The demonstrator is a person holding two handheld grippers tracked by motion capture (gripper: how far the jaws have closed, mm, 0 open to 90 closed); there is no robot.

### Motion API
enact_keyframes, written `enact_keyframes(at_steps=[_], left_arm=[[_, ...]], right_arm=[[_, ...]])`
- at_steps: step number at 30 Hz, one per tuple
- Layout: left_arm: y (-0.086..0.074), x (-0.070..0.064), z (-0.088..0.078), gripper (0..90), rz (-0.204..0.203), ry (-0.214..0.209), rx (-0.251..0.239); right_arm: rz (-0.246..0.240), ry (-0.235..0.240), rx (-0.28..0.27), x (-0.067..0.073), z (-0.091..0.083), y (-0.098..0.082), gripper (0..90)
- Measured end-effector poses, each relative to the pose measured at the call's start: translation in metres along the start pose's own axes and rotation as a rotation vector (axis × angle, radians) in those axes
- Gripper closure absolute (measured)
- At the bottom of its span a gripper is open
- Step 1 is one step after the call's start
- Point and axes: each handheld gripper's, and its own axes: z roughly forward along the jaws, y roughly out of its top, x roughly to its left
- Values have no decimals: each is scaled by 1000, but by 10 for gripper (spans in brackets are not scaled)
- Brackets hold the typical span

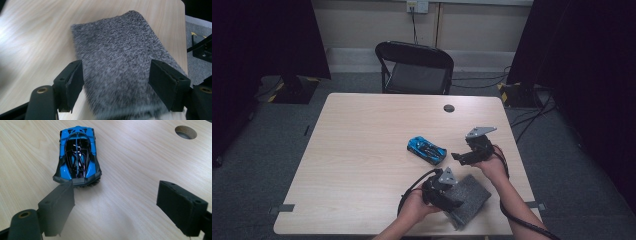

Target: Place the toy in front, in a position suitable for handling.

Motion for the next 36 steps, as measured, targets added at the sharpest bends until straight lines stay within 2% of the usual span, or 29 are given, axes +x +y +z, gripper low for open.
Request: enact_keyframes(at_steps=[3,5,7,13,18,19,21,24,25,28,31,34,36], left_arm=[[2,-3,7,304,7,-11,17],[2,-5,11,309,18,-3,33],[0,-5,15,310,10,1,36],[-1,-6,19,313,24,17,55],[-4,-5,21,355,51,5,84],[-4,-4,20,375,64,-1,97],[-7,-4,22,417,57,-10,73],[-8,-1,19,513,61,-39,87],[-9,-2,19,547,57,-43,78],[-10,-1,16,631,67,-46,97],[-10,1,13,700,46,-57,99],[-11,4,6,738,35,-66,107],[-13,6,-1,748,58,-60,117]], right_arm=[[2,-6,7,-1,-2,-2,145],[7,-6,9,-2,-2,-3,145],[5,-5,7,-2,-3,-4,145],[-3,-8,9,-1,-2,-5,145],[-2,-9,17,-2,1,-6,145],[-3,-10,18,-2,2,-6,145],[-4,-8,17,-3,3,-6,145],[1,-9,21,-4,5,-5,146],[2,-8,23,-4,6,-5,147],[0,-9,28,-4,8,-5,147],[1,-7,26,-4,9,-4,147],[7,-6,29,-3,10,-3,148],[7,-6,25,-4,10,-2,148]])
